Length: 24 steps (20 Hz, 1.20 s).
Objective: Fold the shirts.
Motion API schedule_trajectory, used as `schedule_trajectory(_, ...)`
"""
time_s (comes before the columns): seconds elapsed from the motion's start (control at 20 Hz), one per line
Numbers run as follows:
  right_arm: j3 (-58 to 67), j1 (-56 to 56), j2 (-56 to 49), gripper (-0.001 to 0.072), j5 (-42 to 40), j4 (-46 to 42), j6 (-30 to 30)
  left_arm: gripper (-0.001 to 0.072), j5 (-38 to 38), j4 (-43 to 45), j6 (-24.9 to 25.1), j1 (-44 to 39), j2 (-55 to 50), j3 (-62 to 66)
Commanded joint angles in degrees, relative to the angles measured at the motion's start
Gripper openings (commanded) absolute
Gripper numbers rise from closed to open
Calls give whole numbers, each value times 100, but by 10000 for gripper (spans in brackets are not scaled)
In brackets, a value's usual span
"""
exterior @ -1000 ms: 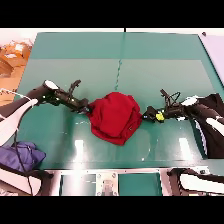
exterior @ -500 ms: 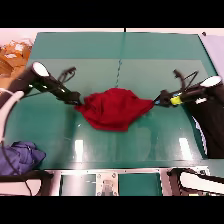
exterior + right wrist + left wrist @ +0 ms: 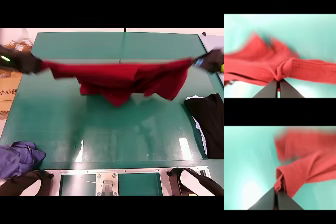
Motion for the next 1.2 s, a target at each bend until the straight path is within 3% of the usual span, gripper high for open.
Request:
schedule_trajectory(0.0, 1132, -46, 844, 16, -282, 839, 31, 19, 439, -313, -118, 0, 586, 1436)
schedule_trajectory(0.2, 2315, -46, 1574, 16, -551, 831, 39, 19, 1237, -444, -74, 0, 678, 3198)
schedule_trajectory(0.5, 2326, -46, 1915, 17, -538, -83, 531, 19, 2424, -240, -94, 0, 337, 2990)
schedule_trajectory(0.6, 1720, -44, 1897, 17, -544, -90, 525, 19, 2911, -544, -48, 0, -175, 2568)
schedule_trajectory(0.7, 723, -37, 1873, 17, -566, -83, 476, 20, 3359, -1480, 328, 0, -1010, 2411)
schedule_trajectory(0.9, -1908, -39, 1543, 17, -1384, -138, -199, 20, 3716, -4225, 1873, -247, -2973, 2411)
schedule_trajectory(1.0, -3012, -39, 1150, 17, -2057, -197, -439, 20, 3469, -4301, 2361, -651, -3777, 2411)
schedule_trajectory(1.15, -3899, -39, 273, 17, -2791, -195, -649, 20, 3182, -4275, 2450, -1130, -4758, 2409)
